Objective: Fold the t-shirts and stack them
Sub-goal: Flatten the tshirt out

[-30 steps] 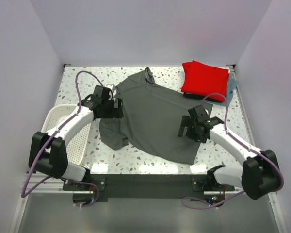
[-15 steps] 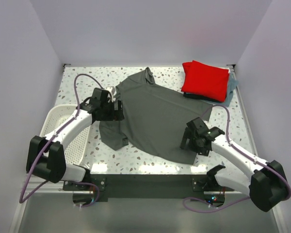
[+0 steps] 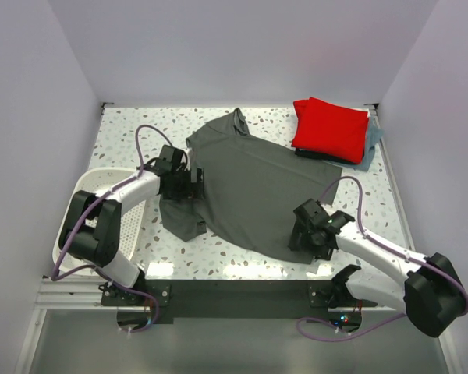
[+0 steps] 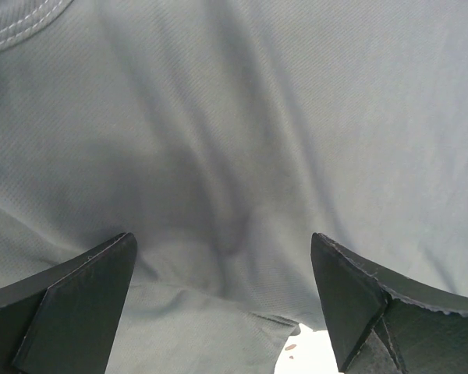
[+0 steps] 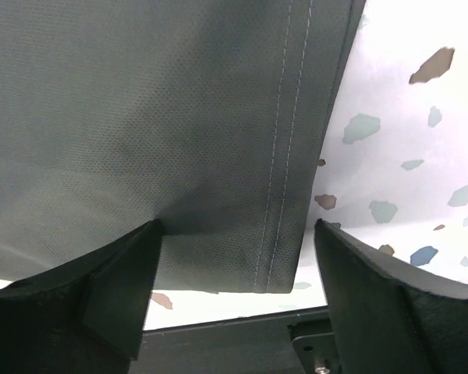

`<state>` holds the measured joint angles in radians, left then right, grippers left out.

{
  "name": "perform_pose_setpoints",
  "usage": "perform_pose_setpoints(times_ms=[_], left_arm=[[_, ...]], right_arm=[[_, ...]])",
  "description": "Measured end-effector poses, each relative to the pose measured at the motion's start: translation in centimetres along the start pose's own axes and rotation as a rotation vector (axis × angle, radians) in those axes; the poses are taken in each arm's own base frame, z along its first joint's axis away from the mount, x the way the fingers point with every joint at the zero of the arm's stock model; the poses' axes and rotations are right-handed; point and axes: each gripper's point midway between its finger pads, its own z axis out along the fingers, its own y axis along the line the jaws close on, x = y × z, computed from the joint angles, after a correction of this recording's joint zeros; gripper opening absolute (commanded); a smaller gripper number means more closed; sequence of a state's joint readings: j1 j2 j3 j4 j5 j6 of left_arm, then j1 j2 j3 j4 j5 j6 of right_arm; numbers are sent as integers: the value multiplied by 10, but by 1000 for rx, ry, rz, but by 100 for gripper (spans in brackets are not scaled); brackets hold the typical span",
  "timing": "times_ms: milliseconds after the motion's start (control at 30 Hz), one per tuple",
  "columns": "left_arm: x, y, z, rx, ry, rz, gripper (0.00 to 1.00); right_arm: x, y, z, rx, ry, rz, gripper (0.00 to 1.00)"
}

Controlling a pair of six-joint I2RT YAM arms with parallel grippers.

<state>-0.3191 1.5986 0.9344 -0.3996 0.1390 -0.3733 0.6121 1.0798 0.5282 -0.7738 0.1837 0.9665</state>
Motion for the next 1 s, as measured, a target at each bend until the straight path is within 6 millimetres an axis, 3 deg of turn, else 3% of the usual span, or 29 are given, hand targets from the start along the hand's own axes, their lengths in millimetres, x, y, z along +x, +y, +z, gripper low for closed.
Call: perform_pose_setpoints(times_ms=[33,133,367,500,633,1000], left_arm=[[-1,-1,0,6,-4,1,99],[-3,-3,1,16,-13,2,99],[-3,-3,1,20,-13,4,99],[1,-1,3,17,-6,2,99],[2,0,4,19,-5,4,99],[6,2,9,24,16,8,99]], right_arm=[[1,0,1,-1,1,3,70],[5,-2,2,3,6,14,52],[4,-5,-3,7,-3,32,27],[-3,-4,-16,3,-24,35,19],[-13,2,-30,-38,-65,52,16],[-16,0,-44,-85,-104,134,23]])
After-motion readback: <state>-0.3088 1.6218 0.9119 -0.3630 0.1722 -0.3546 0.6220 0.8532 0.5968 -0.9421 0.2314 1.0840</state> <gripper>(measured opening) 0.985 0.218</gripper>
